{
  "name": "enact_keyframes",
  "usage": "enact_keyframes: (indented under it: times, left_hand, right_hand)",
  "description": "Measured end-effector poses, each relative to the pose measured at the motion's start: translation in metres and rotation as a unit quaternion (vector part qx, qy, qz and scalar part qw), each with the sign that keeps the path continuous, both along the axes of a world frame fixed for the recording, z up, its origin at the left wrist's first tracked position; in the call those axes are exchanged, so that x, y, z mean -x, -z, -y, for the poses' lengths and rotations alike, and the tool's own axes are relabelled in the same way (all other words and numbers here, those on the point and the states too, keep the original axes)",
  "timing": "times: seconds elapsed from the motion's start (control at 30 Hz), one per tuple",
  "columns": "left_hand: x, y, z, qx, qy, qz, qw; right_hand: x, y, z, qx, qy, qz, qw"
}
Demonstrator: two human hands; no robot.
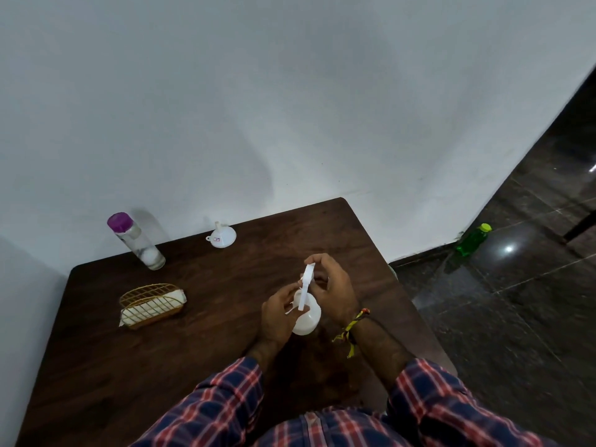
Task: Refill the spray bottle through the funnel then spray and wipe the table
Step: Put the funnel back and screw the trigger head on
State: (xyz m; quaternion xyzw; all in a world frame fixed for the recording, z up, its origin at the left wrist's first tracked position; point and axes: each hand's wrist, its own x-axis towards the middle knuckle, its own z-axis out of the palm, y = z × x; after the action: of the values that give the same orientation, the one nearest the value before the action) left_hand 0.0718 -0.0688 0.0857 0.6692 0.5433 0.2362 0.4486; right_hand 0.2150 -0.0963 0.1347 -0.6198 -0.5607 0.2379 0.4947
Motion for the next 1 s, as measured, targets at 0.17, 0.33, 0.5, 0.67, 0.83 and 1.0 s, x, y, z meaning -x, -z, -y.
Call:
enact_keyframes:
  times: [0.17, 0.33, 0.5, 0.67, 0.83, 1.0]
  left_hand:
    - [0.004, 0.001, -0.006, 0.007, 0.005, 0.016, 1.000]
    - [0.006, 0.004, -0.006, -0.008, 0.000, 0.026, 1.000]
    - [0.003, 0.017, -0.011, 0.029, 0.018, -0.020, 0.999]
    - [0.005, 0.014, -0.014, 0.039, 0.020, -0.027, 0.999]
    - [0.006, 0.022, -0.013, 0.034, 0.000, -0.001, 0.999]
    - [0.007, 0.016, -0.010, 0.038, -0.002, 0.021, 0.999]
  right_hand:
    - [0.004, 0.020, -0.001, 0.030, -0.030, 0.031, 0.999]
    - [0.000, 0.030, 0.002, 0.073, -0.056, 0.011, 0.996]
    - [-0.012, 0.025, -0.009, 0.131, -0.118, 0.024, 0.984]
    - [-0.022, 0.015, -0.027, 0.186, -0.231, 0.062, 0.953]
    - [-0.028, 0.017, -0.025, 0.174, -0.245, 0.024, 0.954]
    - [-0.016, 0.024, -0.012, 0.119, -0.193, -0.003, 0.974]
